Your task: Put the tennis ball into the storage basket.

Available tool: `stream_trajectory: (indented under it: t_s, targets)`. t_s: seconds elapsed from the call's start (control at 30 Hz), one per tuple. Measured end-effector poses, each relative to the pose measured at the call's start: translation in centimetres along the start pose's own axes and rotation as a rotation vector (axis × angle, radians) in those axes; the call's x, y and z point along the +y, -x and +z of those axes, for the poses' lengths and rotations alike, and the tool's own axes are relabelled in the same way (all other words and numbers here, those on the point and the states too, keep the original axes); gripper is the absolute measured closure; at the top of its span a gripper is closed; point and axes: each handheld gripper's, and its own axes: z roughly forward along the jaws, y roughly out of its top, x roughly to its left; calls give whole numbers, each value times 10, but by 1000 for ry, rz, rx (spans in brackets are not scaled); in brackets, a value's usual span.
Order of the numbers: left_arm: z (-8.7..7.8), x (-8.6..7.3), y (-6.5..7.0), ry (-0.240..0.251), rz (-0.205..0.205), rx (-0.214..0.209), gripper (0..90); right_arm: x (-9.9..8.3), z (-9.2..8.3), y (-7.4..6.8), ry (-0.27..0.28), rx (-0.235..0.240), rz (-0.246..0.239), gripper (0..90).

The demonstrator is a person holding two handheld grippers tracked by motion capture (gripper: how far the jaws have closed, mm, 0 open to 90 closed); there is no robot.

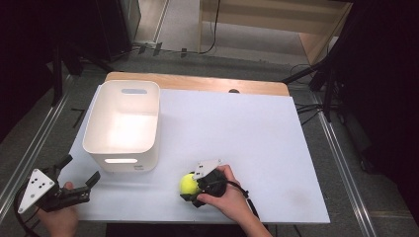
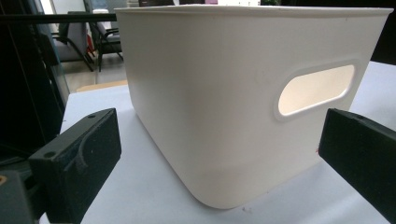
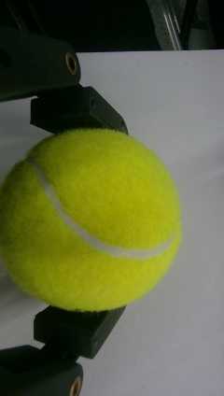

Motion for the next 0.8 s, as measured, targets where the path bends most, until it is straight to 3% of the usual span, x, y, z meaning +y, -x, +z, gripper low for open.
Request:
stream_trajectory:
  t_s: [0.8]
  targets:
    - [0, 0, 0, 2, -2, -2, 0, 7, -9, 5, 11, 17, -13, 238]
